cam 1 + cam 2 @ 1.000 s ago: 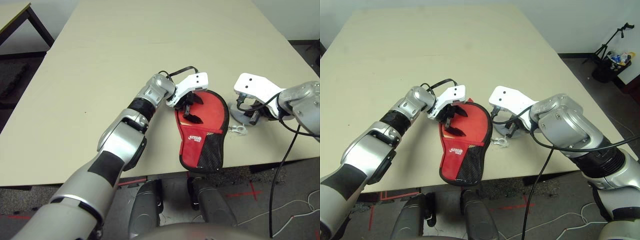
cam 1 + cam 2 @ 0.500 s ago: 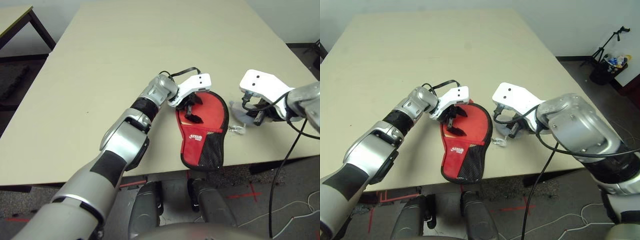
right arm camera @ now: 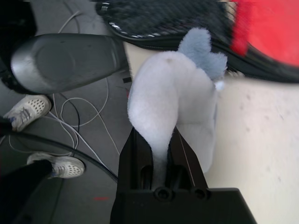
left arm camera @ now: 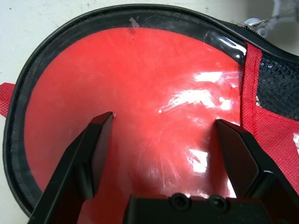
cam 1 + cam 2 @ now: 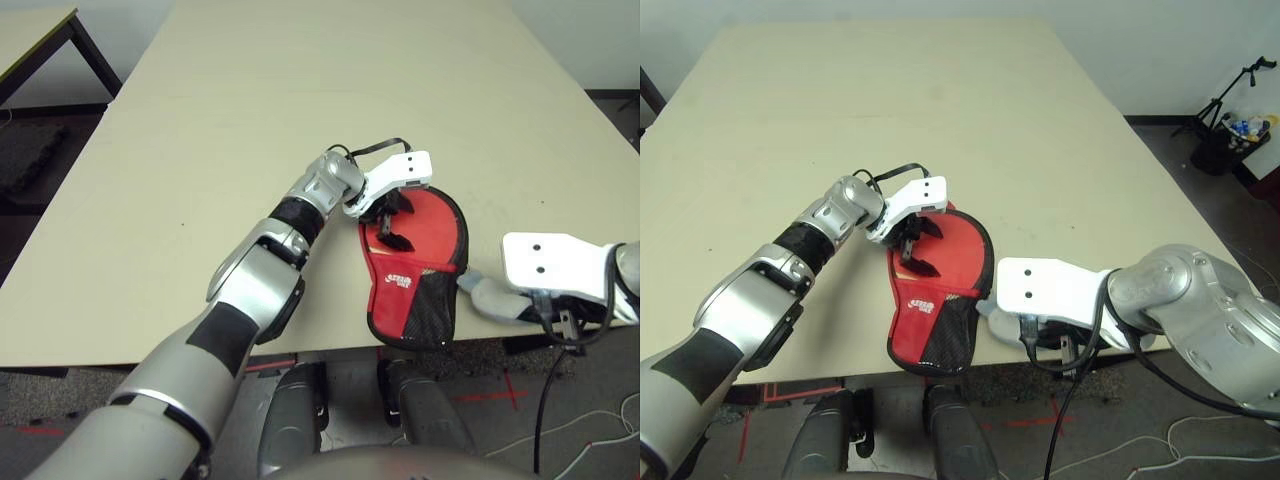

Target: Store the ping-pong paddle in its case and zip it.

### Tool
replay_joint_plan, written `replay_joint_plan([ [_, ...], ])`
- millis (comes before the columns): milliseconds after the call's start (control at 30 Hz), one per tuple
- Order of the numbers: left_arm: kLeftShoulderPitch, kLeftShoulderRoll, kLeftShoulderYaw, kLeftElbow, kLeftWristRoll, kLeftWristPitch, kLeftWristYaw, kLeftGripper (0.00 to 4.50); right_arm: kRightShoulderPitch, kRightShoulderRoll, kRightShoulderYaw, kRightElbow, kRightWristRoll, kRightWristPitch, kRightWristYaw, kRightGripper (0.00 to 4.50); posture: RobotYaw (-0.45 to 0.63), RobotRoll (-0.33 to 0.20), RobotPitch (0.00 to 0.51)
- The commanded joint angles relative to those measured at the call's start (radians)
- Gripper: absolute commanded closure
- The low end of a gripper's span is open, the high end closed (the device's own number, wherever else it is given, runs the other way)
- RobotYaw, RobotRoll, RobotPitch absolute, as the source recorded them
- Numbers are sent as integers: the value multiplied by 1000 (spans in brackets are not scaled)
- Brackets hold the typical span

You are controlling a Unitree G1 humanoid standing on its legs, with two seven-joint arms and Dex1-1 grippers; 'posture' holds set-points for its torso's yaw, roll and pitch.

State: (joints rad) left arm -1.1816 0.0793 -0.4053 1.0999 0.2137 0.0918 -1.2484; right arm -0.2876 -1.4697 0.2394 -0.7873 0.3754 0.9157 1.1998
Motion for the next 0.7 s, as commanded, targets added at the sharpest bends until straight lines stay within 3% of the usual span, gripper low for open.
replay_joint_plan([
  [33,52,20,-63,82,87,29,40,0,67,-29,51,-31,-2,-74,92,4386,-298,0,184],
  [300,56,16,-62,78,85,28,41,0,136,-18,115,-50,-95,-246,151,4389,-290,0,192],
  [700,68,18,-60,74,83,22,45,0,407,-47,123,-178,-114,-326,138,4401,-282,0,196],
])
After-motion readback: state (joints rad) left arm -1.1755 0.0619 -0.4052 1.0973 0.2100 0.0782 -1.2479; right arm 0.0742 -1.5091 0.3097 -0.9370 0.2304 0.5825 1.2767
